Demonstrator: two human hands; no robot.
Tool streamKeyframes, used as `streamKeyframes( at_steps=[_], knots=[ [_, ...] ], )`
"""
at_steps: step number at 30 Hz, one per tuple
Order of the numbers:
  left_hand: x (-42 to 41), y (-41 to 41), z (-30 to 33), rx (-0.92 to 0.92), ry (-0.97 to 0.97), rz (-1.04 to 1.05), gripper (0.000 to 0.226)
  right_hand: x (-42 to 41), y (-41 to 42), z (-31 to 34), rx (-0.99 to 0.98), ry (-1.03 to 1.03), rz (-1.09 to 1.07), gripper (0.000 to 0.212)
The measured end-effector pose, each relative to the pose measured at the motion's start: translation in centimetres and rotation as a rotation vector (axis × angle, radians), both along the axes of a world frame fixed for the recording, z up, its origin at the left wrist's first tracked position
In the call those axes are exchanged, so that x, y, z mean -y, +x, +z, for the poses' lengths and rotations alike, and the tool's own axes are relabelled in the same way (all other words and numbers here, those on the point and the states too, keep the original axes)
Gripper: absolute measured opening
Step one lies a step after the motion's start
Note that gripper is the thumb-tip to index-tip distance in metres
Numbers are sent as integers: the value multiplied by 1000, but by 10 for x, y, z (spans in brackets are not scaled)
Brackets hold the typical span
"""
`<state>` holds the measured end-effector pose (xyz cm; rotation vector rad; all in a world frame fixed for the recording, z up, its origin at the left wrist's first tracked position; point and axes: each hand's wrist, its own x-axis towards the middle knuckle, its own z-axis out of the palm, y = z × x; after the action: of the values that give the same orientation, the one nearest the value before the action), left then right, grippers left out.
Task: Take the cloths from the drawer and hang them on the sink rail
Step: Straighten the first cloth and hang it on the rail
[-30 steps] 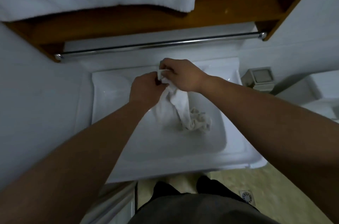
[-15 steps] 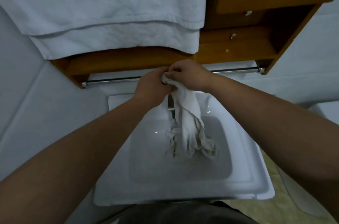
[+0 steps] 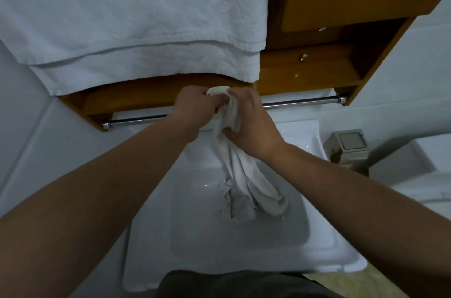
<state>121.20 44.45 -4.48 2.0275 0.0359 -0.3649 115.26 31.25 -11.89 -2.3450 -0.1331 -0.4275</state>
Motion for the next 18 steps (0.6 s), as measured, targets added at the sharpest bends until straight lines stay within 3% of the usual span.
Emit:
streamKeyframes(
  at_steps=[2,5,7,9,12,14,16,18],
  knots=[
    [5,-1,5,-94,-60,70,18,-2,1,-9,118,-85,-105,80],
    [2,1,16,-204,-122,163,14,2,1,-16,125,-186,-209,52],
    [-5,5,20,-244,-141,175,11,6,3,-18,141,-173,-205,29],
    [-10,8,21,-235,-95,142,14,8,7,-12,87,-79,-188,20],
    [-15,9,17,-67,101,21,25,12,16,4,-59,170,-211,12],
    [-21,9,14,102,379,-119,41,16,23,15,-87,327,-247,12],
    [-27,10,8,171,637,-213,73,21,29,27,-96,373,-229,15],
    [-32,8,2,173,734,-285,106,24,33,39,-119,328,-169,16]
  ],
)
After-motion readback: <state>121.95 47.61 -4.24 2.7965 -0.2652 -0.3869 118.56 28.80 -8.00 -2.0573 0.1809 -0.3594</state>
